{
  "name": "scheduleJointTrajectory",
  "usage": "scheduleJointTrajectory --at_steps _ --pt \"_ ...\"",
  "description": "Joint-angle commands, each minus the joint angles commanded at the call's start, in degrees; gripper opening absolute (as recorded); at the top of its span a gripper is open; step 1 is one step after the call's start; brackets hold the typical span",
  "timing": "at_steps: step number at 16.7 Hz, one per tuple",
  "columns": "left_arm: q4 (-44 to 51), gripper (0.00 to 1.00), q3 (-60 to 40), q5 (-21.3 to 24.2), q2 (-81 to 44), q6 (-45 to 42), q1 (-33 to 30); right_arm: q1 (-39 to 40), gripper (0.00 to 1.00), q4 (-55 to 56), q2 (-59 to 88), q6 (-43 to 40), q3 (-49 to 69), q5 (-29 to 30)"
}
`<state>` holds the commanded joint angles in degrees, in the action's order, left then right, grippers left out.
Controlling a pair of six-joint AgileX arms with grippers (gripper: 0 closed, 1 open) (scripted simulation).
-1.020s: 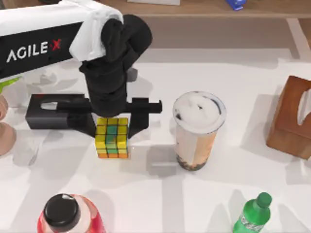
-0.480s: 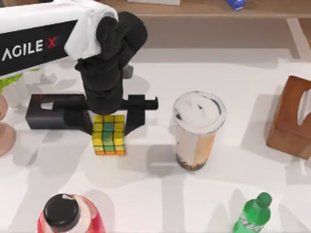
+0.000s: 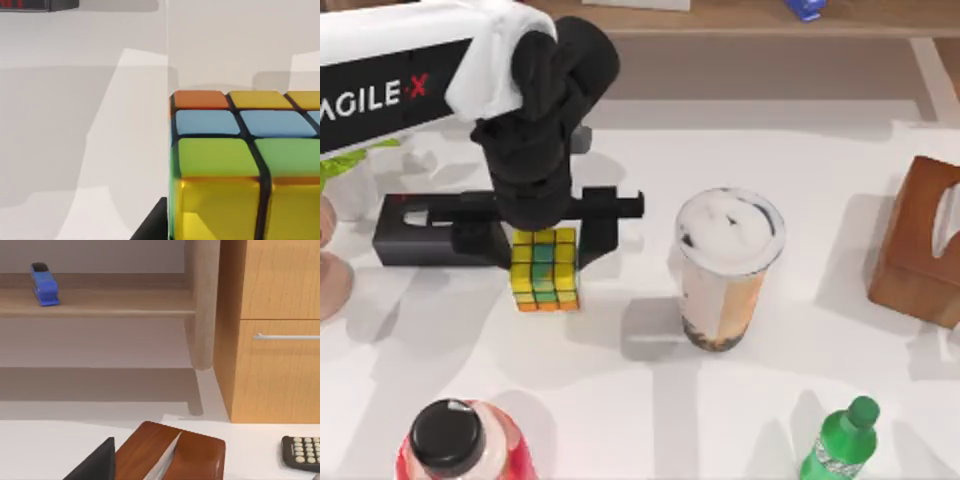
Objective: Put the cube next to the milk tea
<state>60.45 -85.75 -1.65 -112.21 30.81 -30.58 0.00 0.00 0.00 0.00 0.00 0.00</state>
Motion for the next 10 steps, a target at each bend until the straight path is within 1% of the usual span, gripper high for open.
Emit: scheduleJointTrajectory --at_steps 10 --pt "-1.6 0.0 2.5 0.9 -2.5 0.0 -1.7 0.0 1.0 0.0 0.0 0.0 0.0 0.0"
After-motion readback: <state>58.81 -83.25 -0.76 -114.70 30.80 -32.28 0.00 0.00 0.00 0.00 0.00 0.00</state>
